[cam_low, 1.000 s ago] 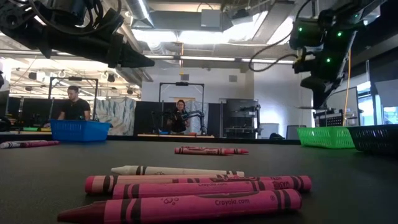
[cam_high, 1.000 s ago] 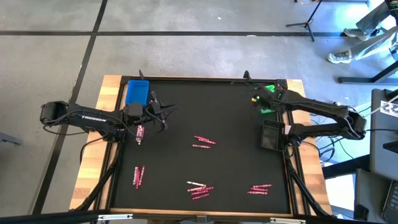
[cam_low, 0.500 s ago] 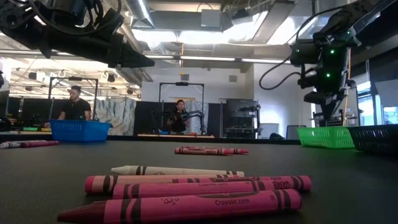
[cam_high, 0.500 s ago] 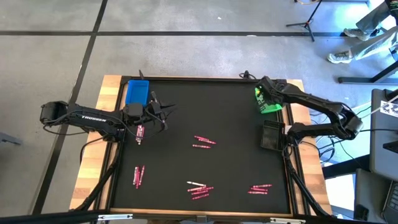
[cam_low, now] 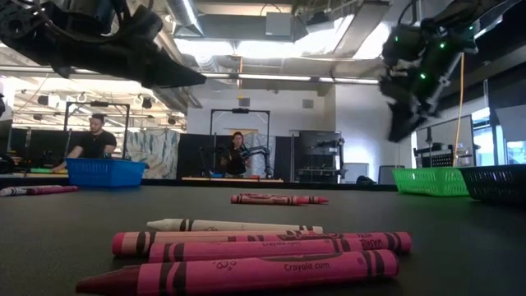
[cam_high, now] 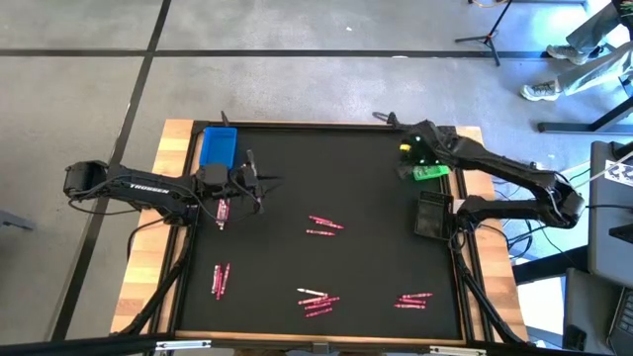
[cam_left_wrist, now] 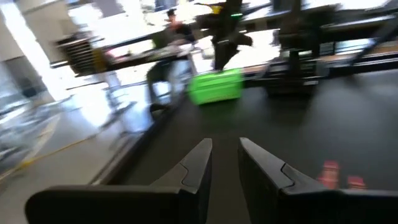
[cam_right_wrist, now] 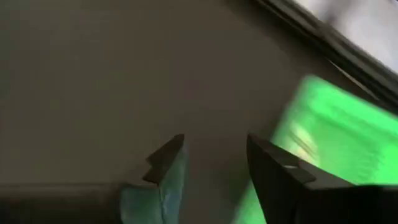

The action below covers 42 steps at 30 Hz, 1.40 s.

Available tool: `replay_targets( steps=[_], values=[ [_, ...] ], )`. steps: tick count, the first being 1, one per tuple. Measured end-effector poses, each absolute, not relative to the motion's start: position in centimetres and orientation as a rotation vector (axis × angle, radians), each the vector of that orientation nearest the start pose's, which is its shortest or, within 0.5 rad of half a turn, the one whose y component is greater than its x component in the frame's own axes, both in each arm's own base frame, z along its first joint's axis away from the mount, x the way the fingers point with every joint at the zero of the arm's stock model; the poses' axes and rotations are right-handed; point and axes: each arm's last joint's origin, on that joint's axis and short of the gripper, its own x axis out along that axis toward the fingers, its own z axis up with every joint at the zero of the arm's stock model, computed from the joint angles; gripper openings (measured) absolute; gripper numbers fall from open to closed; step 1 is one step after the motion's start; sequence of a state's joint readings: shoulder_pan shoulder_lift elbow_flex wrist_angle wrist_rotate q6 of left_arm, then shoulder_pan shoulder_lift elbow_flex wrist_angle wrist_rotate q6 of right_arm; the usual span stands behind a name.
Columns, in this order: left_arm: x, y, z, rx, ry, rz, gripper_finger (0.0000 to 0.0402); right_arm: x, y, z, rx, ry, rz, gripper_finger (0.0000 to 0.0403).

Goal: Sort crayons
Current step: Put the red crayon into the blue bin

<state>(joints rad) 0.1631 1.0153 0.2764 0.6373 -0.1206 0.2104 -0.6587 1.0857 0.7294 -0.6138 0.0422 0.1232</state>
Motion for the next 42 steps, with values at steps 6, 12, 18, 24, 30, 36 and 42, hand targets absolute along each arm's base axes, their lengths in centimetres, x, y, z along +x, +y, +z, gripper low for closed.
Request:
replay_targets(
  steps=[6,12,18,24,30,36,42],
  values=[
    [19.6,3.2,19.8,0.201,0.114,0.135,0.0071,20.3,-8.9,22.3,0.225,0.611,-0.355,0.0181],
    [19.9,3.2,19.3,0.175,0.134,0.132,0.0071,22.9,-5.3,21.9,0.101,0.425,-0.165,0.0182],
    [20.9,3.4,17.9,0.170,0.177,0.127,0.0071,25.0,-2.9,21.6,-0.007,0.325,-0.079,0.0182],
    [22.6,3.7,16.7,0.146,0.232,0.126,0.0071,26.8,-1.8,20.5,-0.075,0.259,-0.030,0.0182],
    [25.2,4.1,16.5,0.135,0.298,0.126,0.0071,27.3,-1.9,19.7,-0.074,0.278,-0.031,0.0182],
    [28.4,4.7,16.1,0.111,0.484,0.111,0.0071,27.4,-1.9,20.0,-0.075,0.248,-0.031,0.0182],
    [30.9,5.1,15.8,0.054,0.679,0.098,0.0104,27.3,-1.9,19.9,-0.073,0.262,-0.032,0.0182]
  ],
)
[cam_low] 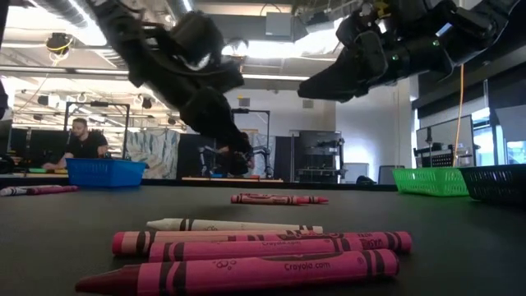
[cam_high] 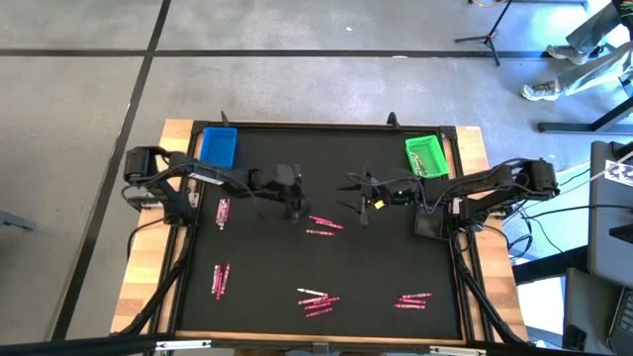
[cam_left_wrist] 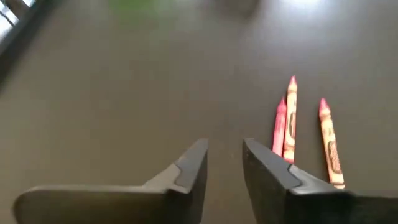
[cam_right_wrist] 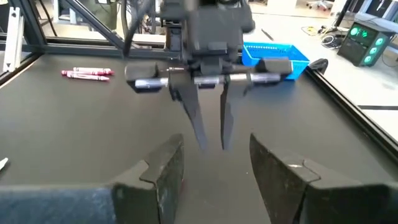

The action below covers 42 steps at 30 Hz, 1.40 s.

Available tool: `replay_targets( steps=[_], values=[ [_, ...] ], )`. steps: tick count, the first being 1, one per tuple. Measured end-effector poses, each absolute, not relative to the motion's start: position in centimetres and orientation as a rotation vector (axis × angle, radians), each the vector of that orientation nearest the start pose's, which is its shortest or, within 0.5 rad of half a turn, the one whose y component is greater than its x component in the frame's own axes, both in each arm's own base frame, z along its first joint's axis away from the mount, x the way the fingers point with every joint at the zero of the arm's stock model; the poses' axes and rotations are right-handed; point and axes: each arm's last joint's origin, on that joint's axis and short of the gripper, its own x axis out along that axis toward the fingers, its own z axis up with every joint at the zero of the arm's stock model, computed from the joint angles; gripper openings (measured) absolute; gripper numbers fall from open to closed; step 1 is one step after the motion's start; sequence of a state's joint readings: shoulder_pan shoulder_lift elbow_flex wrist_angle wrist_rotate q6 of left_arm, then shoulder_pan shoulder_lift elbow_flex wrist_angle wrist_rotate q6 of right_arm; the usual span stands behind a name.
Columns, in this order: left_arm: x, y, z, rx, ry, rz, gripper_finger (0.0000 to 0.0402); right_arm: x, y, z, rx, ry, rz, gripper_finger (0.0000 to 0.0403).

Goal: Sort crayons
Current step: Put the red crayon into the blue bin

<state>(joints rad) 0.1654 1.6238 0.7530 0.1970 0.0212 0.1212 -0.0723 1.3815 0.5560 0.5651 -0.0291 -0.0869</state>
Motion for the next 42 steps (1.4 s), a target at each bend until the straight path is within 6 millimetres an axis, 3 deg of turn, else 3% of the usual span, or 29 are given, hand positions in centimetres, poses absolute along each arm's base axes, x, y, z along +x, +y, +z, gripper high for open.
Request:
replay_targets(
  steps=[6,12,20,27,42],
  values=[
    [32.0,5.5,15.3,-0.045,0.800,0.096,0.0157,27.3,-1.9,19.6,-0.071,0.289,-0.025,0.0182],
    [32.3,4.3,14.0,-0.016,0.825,-0.102,0.0157,27.2,-1.9,19.4,-0.070,0.313,-0.023,0.0182],
    [33.1,4.4,11.9,0.035,0.840,-0.073,0.0156,27.2,-1.9,19.4,-0.068,0.312,-0.024,0.0182],
    [33.2,4.4,11.1,0.047,0.855,-0.100,0.0156,27.2,-1.9,19.4,-0.067,0.313,-0.024,0.0182],
    [33.1,4.6,10.9,0.080,0.861,-0.123,0.0082,27.2,-1.9,19.2,-0.066,0.327,-0.024,0.0182]
  ],
)
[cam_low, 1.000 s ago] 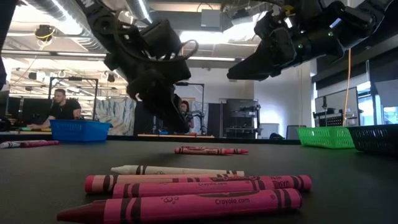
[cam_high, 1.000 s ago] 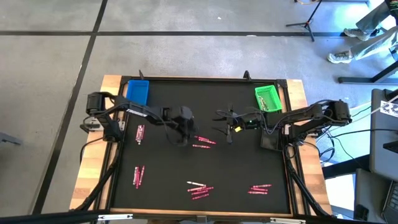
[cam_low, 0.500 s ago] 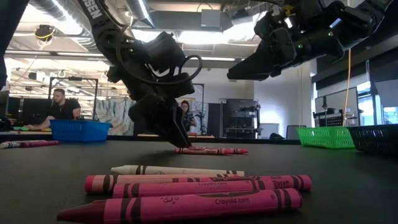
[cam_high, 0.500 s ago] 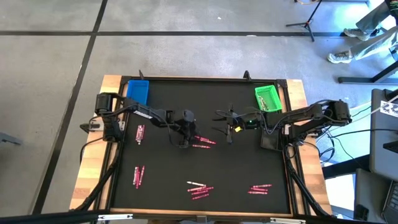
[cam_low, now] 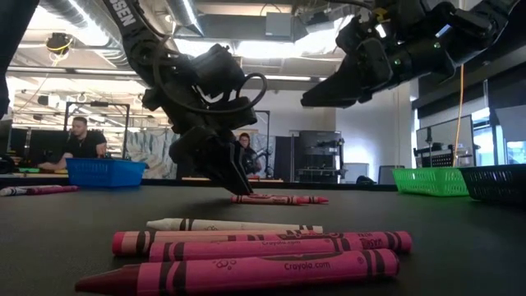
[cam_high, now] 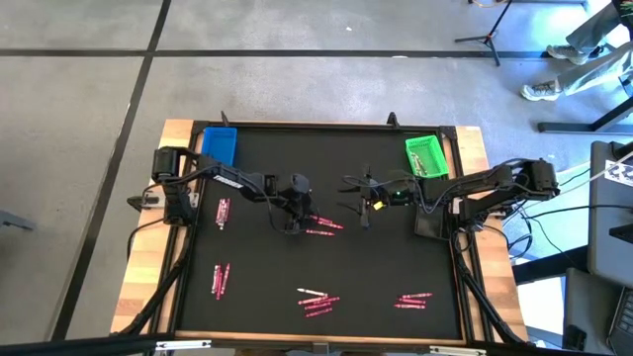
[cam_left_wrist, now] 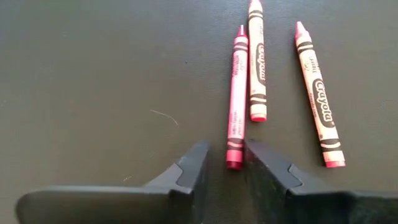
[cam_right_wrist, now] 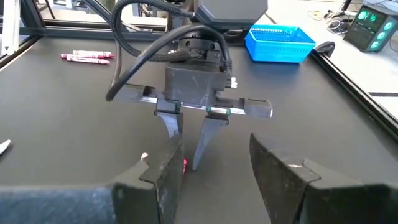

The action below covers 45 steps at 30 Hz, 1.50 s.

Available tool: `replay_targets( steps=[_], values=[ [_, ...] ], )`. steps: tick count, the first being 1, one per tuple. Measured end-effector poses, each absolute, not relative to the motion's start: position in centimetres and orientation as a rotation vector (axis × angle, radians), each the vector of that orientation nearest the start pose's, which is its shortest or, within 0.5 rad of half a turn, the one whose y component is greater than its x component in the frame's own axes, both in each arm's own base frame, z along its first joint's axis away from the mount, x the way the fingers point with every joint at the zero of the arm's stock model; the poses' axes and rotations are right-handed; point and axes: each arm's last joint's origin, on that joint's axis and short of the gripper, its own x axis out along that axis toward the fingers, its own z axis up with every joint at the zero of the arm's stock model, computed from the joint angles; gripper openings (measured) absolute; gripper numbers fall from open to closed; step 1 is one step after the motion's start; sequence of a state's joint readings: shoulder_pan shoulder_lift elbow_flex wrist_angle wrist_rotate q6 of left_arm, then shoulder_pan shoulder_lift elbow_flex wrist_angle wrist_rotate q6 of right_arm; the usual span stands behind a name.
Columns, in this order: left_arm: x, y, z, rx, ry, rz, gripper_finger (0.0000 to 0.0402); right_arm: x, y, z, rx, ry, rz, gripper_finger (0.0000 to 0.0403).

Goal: Sort crayons
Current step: Put the red crayon into the blue bin

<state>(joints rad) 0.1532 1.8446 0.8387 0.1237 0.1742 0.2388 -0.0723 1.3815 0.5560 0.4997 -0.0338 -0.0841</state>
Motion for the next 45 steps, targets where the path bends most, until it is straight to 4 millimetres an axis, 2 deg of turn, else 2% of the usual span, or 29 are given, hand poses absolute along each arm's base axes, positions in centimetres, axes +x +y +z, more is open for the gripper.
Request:
replay_targets(
  steps=[15,22,29,33,39,45],
  values=[
    [33.1,4.6,10.8,0.082,0.870,-0.106,0.0009,27.1,-1.9,19.2,-0.066,0.328,-0.024,0.0182],
    [33.1,4.7,11.3,0.084,0.864,-0.026,0.0010,27.2,-1.9,19.2,-0.066,0.328,-0.024,0.0182],
    [32.5,4.1,13.6,0.161,0.861,0.134,0.0017,27.2,-1.9,19.3,-0.067,0.319,-0.025,0.0182],
    [31.2,3.8,16.0,0.163,0.876,0.258,0.0017,27.2,-1.9,19.3,-0.067,0.318,-0.026,0.0182],
    [27.8,3.8,19.3,0.127,0.927,0.436,0.0018,27.2,-1.9,19.3,-0.073,0.318,-0.052,0.0182],
    [23.5,3.8,20.3,0.098,0.875,0.605,0.0018,27.4,-2.4,20.0,-0.161,0.260,-0.183,0.0182]
  ],
)
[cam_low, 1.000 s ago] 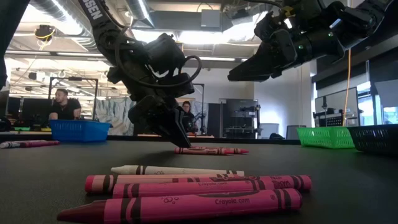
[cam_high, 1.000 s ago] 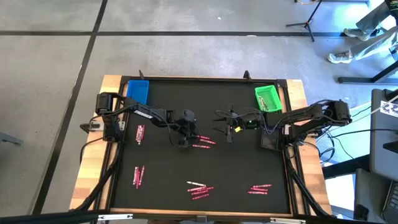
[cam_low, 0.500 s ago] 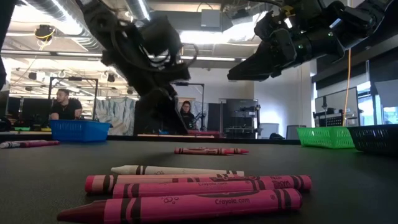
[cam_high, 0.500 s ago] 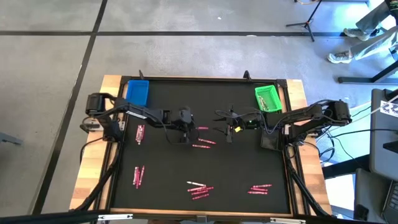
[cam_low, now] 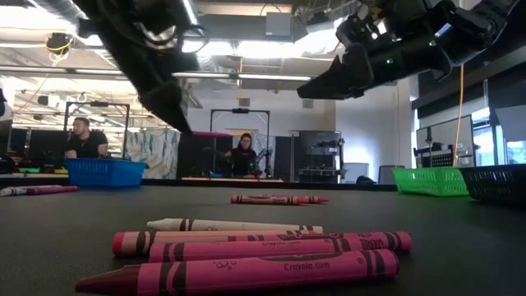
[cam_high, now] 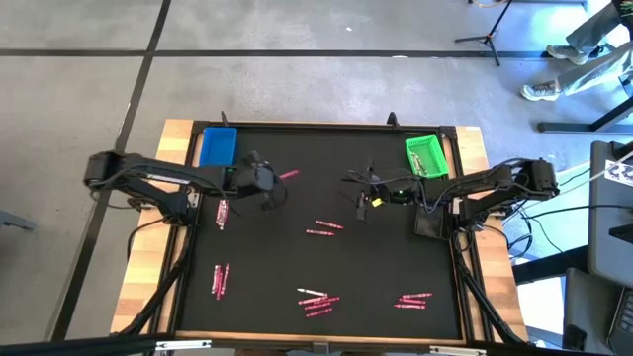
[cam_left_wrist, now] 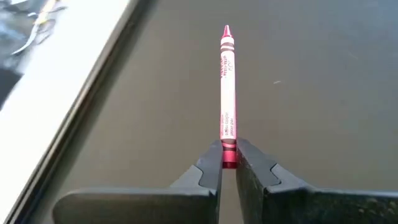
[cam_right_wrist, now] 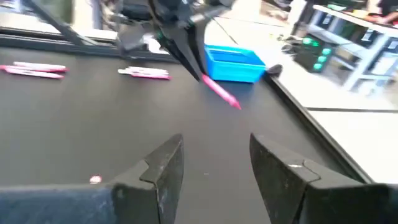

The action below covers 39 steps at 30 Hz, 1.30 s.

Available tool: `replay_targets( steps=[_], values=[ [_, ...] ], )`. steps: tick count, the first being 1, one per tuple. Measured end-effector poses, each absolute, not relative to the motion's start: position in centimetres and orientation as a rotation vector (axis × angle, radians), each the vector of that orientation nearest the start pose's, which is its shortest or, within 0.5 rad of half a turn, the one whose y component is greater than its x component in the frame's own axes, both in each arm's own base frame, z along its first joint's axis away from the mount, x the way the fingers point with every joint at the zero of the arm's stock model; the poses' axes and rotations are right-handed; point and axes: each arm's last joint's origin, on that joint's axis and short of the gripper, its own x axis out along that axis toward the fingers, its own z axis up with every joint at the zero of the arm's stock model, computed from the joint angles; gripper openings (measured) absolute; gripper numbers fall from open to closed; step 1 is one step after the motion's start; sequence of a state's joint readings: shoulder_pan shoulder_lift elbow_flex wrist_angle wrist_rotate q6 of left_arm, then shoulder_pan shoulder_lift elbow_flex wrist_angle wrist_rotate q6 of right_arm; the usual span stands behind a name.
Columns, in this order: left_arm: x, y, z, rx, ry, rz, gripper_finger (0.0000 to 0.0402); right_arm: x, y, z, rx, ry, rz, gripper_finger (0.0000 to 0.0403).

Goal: Sort crayons
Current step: Put the red crayon into the blue bin

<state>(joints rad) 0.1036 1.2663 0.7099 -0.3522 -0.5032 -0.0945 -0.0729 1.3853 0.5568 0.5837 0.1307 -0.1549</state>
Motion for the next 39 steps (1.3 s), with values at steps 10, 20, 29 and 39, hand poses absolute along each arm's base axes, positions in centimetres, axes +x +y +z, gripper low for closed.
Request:
replay_targets(
  steps=[10,20,29,39],
  values=[
    [17.8,5.6,19.7,-0.128,0.807,0.919,0.0018,27.4,-2.4,19.9,-0.145,0.265,-0.196,0.0182],
    [14.7,8.1,18.8,-0.163,0.918,1.276,0.0018,27.4,-2.4,19.9,-0.136,0.265,-0.196,0.0182],
    [12.9,10.5,18.7,-0.197,0.982,1.410,0.0018,27.4,-2.4,19.9,-0.136,0.267,-0.196,0.0182],
    [11.7,11.4,17.0,-0.221,1.008,1.443,0.0018,27.4,-2.4,19.8,-0.136,0.268,-0.196,0.0182]
  ],
)
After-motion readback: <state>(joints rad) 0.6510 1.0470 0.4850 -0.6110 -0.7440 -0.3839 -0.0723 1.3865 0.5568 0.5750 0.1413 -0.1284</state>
